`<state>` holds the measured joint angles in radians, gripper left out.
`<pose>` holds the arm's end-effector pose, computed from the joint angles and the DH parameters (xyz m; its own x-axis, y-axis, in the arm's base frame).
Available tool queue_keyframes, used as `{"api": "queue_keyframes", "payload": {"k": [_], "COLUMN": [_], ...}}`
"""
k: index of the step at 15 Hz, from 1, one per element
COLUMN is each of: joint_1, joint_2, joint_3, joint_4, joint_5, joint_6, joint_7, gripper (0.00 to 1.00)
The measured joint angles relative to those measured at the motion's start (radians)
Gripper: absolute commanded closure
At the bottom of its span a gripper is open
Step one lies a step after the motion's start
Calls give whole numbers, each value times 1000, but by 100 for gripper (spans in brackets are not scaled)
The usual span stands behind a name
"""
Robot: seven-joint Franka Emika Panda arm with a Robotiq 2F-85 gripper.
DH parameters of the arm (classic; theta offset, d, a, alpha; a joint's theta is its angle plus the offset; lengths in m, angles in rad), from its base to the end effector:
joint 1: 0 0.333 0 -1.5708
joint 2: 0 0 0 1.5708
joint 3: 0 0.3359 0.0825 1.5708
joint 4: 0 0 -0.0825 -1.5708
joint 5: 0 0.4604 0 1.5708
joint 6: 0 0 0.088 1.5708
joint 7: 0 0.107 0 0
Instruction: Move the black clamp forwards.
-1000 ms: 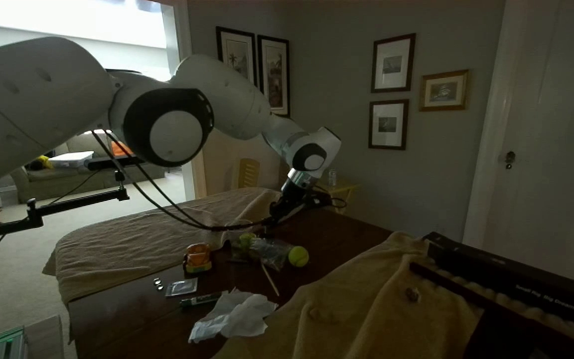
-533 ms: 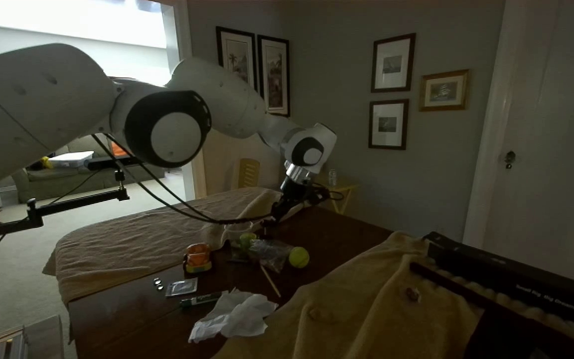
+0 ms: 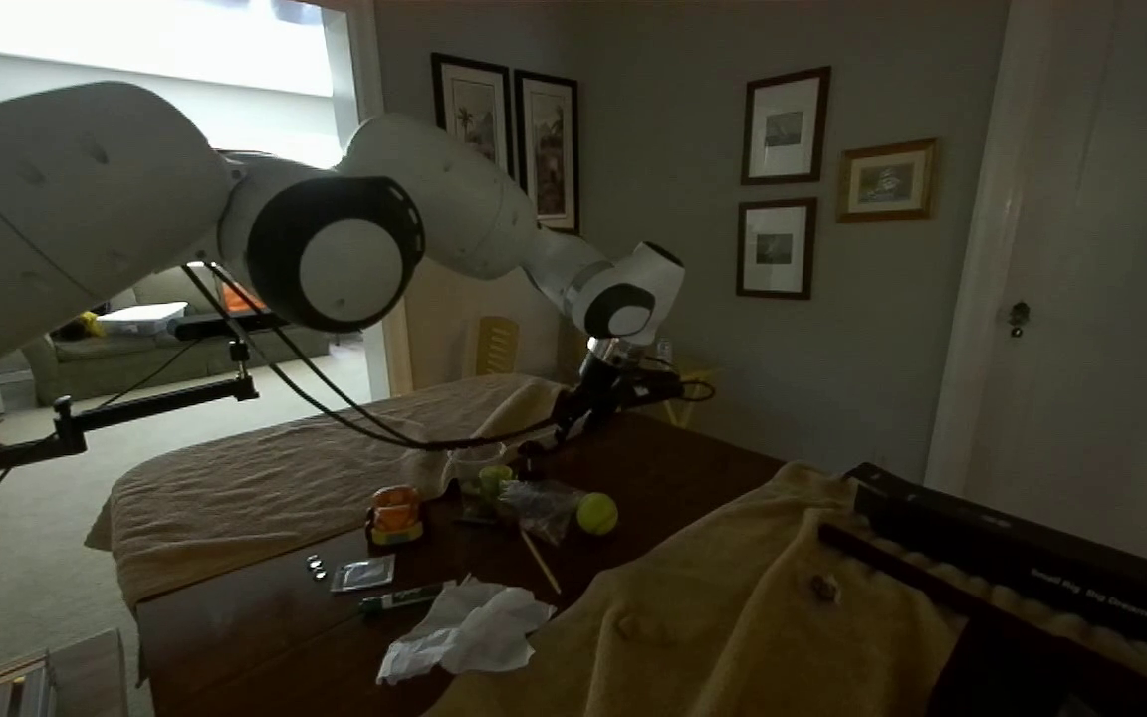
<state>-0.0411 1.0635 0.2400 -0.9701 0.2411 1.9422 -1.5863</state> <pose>0.8570 0.1119 0.1967 0.0184 0.9103 0.4136 0.9949 0.0245 -0.0980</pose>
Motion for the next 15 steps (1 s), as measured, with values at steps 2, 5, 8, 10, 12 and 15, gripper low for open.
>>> {"api": "queue_keyframes", "payload": {"k": [2, 5, 8, 10, 12, 15], "joint_1": [3, 12, 24, 29, 30, 29], "joint_2": [-36, -118, -214, -286, -366, -501], "joint_3": [0, 0, -3, -19, -46, -88], "joint_4": [-63, -183, -306, -389, -473, -605], "joint_5": [13, 15, 14, 9, -6, -46], "joint_6": [108, 253, 356, 386, 386, 329], "joint_7": [83, 233, 400, 509, 610, 741], "gripper": [0, 0, 0, 0, 0, 0]}}
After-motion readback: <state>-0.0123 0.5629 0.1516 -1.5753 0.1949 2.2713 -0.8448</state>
